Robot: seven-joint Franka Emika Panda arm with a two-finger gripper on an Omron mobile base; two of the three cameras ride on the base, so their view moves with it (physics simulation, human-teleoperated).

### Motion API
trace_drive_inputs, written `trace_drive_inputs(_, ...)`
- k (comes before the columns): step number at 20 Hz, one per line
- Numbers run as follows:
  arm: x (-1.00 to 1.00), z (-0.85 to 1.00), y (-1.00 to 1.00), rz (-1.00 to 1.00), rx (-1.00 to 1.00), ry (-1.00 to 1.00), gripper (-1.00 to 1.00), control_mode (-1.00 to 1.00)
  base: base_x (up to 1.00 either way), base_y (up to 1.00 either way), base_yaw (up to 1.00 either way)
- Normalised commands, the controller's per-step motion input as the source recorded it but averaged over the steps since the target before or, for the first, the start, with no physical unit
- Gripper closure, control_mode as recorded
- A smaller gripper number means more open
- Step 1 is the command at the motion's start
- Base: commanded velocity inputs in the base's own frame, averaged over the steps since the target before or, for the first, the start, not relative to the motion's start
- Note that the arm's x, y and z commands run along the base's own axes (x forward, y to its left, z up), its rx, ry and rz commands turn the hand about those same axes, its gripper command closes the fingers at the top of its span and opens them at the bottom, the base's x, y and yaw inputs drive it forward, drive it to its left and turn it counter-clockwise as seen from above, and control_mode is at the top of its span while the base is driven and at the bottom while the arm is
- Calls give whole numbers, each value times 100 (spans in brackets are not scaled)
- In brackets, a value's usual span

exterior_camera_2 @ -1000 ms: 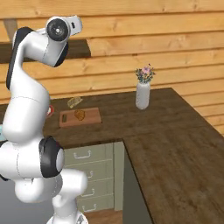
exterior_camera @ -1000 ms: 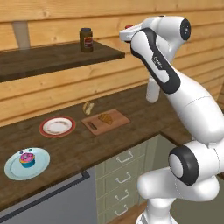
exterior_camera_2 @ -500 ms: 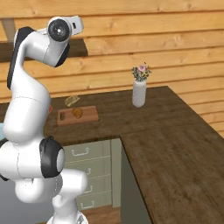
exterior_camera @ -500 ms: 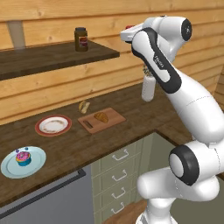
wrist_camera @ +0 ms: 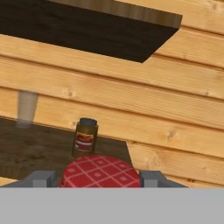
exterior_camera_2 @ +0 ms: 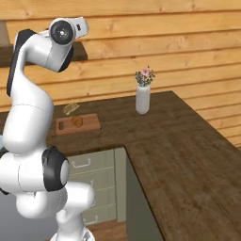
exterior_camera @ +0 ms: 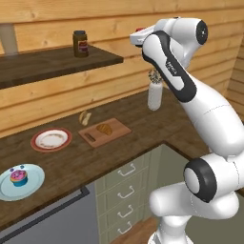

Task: From the different types of pastries on the counter, select a croissant and place it on the cutting board. Then retrieve a jar of jam from the cabinet and place it alongside the croissant on the cutting board.

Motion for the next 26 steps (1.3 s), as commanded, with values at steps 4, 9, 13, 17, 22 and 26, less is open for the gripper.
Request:
trace_drive_inputs(4,0,0,0,0,0,0,100,100,-18,1,-6)
trace_drive_inputs(9,0,0,0,0,0,0,100,100,0,60,0)
trace_drive_inputs(13,-5,0,9,0,-1,-1,100,-100,-3,39,0)
trace_drive_inputs(17,-28,-12,4,0,0,-6,100,-100,0,0,0)
trace_drive_inputs(22,-56,-83,-34,-2,0,-29,100,-100,0,0,0)
trace_drive_inputs(26,-79,-100,-52,-6,0,-28,100,-100,0,0,0)
